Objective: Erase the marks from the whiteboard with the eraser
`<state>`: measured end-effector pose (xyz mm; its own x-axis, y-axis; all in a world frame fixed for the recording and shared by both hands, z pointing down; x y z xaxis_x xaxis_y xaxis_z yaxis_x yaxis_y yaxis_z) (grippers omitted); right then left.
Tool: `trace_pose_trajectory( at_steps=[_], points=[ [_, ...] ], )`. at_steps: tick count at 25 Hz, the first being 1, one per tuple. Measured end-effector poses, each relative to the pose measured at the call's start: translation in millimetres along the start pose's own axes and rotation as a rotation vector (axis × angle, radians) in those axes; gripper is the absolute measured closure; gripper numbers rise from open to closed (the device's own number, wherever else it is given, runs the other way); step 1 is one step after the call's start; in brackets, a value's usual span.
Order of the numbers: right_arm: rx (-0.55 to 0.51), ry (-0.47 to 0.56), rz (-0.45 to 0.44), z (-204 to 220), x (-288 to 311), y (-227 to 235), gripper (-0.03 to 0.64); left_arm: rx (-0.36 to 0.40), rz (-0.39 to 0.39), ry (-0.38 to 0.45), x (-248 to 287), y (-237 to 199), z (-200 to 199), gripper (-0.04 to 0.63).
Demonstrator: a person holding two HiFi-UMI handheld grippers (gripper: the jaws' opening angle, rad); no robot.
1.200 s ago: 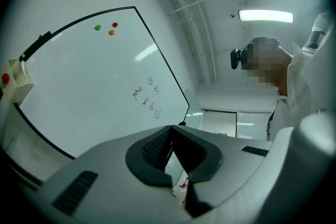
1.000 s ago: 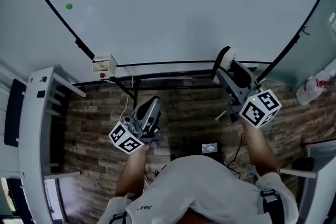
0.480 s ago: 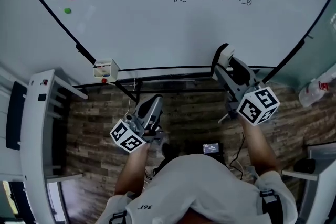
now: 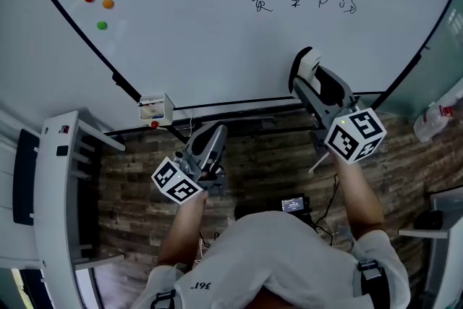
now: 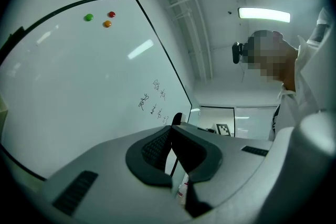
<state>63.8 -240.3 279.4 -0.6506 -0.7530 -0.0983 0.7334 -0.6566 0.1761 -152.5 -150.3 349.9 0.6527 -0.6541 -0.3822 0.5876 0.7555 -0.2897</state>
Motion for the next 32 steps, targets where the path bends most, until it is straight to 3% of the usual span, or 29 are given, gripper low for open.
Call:
trace_pose_trajectory(
  at_steps=[18,27,32],
  points=[
    [-0.295,0.042,-0.011,-87,142,-65,0.37,0.169,0.005,0.089,34,-62,-92,0.588],
    [-0.461,0.055,0.13,-128,211,-81,0.369,0.225,0.007,0.092,30,-81,-121,0.588],
    [-0.493,0.084,0.232,-149,231,-88,0.37,0.228,0.013,0.077,22,-85,-122,0.588]
  ],
)
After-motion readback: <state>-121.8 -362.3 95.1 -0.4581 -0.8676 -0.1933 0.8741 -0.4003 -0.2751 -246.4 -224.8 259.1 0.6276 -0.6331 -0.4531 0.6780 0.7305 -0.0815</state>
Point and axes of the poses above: the fingertips, and each gripper's own axes: x forward along the fingers, y to its right, z out of its underside, the point moved 2 cm from there along -x, backward along the fingers, and after that the axes turned 4 degrees about x, right-handed, at the moved point
